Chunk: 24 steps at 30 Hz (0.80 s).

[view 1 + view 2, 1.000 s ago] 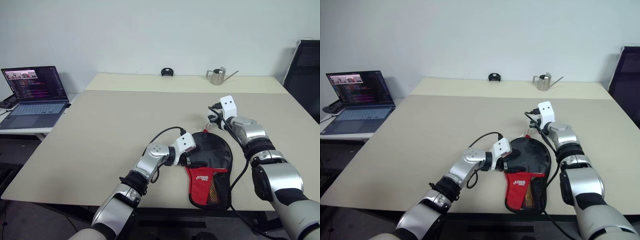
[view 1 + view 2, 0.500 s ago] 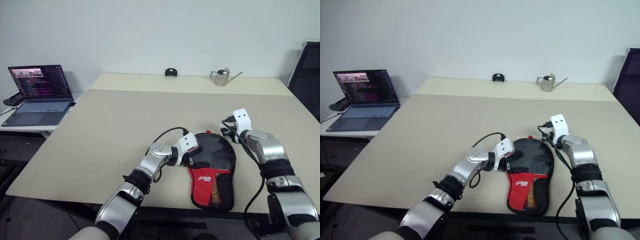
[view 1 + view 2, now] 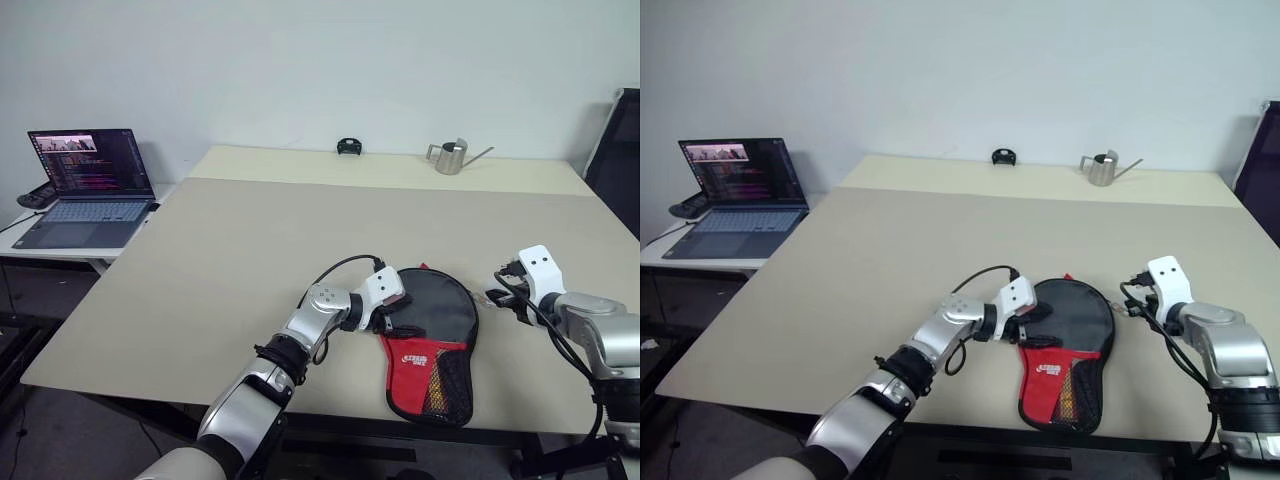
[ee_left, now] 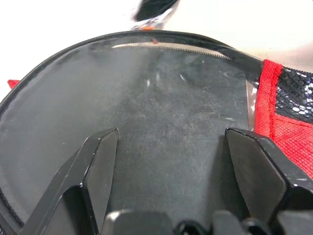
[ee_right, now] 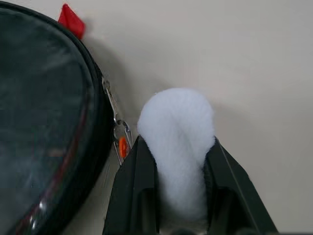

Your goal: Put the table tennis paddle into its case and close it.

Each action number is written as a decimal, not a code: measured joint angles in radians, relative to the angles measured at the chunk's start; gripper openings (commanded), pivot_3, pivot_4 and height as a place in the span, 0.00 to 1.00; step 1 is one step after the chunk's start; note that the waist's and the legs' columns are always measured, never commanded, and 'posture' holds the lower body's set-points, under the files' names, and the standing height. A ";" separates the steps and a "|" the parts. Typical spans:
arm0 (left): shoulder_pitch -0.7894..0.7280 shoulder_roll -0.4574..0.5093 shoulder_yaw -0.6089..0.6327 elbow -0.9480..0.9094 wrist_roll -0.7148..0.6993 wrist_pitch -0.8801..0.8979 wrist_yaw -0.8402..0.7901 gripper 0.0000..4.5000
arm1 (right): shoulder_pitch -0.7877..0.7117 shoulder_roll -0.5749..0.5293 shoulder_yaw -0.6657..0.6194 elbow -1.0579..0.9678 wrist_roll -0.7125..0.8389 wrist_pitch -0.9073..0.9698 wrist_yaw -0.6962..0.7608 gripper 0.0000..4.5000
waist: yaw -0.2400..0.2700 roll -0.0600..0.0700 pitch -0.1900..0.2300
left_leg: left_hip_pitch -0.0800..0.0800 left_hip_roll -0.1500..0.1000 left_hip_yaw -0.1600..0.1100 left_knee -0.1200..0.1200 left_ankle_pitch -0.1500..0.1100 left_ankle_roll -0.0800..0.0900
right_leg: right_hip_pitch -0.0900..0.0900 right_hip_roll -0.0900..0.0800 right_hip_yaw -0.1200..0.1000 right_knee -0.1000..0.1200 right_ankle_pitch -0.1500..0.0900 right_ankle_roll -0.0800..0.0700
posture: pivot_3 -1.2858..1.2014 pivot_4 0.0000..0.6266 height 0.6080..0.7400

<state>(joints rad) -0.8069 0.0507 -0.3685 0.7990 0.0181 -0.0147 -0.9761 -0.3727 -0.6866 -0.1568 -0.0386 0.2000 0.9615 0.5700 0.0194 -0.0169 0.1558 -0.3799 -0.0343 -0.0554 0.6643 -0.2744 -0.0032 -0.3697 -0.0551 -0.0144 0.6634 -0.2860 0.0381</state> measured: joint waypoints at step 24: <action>-0.011 -0.010 -0.017 0.031 0.004 -0.015 0.002 0.84 | 0.473 -0.143 -0.253 -0.592 0.363 0.384 0.132 0.12 | 0.007 -0.008 -0.005 | -0.001 0.000 -0.002 -0.001 -0.002 0.002 | 0.002 0.000 -0.002 -0.006 -0.003 0.007 | 0.52 0.24 1.00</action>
<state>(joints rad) -0.8182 0.0404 -0.3851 0.8300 0.0219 -0.0293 -0.9739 0.0998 -0.8293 -0.4097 -0.6308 0.5626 1.3450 0.7019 0.0264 -0.0253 0.1511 -0.3813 -0.0338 -0.0570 0.6632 -0.2759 -0.0010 -0.3679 -0.0553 -0.0163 0.6572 -0.2885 0.0450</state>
